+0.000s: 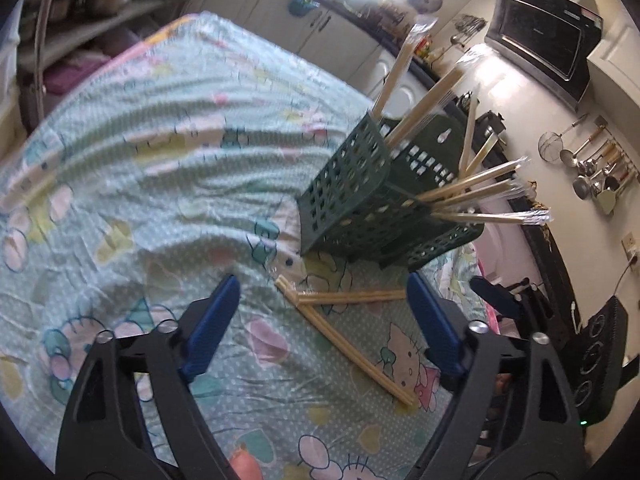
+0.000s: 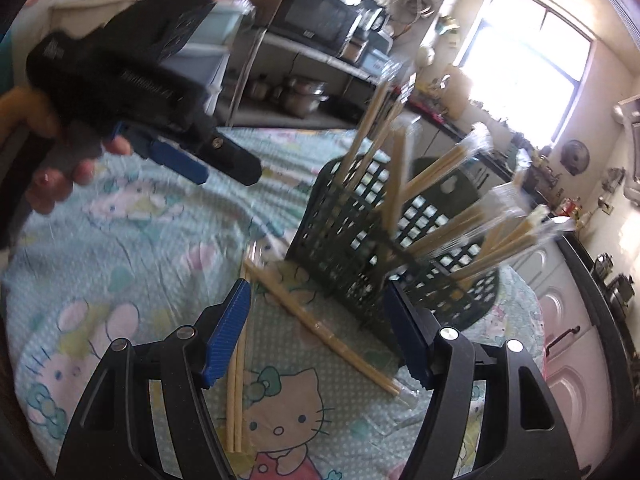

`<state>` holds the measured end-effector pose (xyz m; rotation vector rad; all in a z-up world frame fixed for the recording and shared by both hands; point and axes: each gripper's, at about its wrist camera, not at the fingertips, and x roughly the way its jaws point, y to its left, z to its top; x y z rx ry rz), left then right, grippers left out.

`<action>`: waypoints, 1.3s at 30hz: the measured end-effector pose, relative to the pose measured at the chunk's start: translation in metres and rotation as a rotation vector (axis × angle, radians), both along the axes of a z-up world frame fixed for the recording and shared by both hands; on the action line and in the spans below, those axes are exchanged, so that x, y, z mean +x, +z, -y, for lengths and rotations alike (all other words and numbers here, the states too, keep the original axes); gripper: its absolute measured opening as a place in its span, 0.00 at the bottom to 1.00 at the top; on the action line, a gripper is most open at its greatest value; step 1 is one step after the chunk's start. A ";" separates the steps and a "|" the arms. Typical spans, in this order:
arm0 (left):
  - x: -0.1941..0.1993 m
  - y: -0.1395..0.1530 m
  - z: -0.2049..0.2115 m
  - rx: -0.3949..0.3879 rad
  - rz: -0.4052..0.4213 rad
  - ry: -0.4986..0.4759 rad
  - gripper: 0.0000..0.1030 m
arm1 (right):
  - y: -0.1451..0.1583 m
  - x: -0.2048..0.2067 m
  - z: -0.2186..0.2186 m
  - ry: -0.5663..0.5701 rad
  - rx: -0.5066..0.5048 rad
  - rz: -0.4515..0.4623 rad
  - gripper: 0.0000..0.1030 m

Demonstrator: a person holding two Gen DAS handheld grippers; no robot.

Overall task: Organize utensils
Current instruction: 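Move both open tools down toward the chopsticks lying beside the caddy, then close the left tool on a chopstick while the right tool grasps another chopstick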

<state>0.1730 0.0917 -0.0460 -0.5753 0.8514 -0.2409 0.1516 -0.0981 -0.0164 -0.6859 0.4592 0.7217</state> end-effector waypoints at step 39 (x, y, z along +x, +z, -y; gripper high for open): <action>0.070 -0.061 -0.004 -0.020 -0.249 0.013 0.18 | -0.075 0.032 -0.073 0.179 -0.279 -0.013 0.15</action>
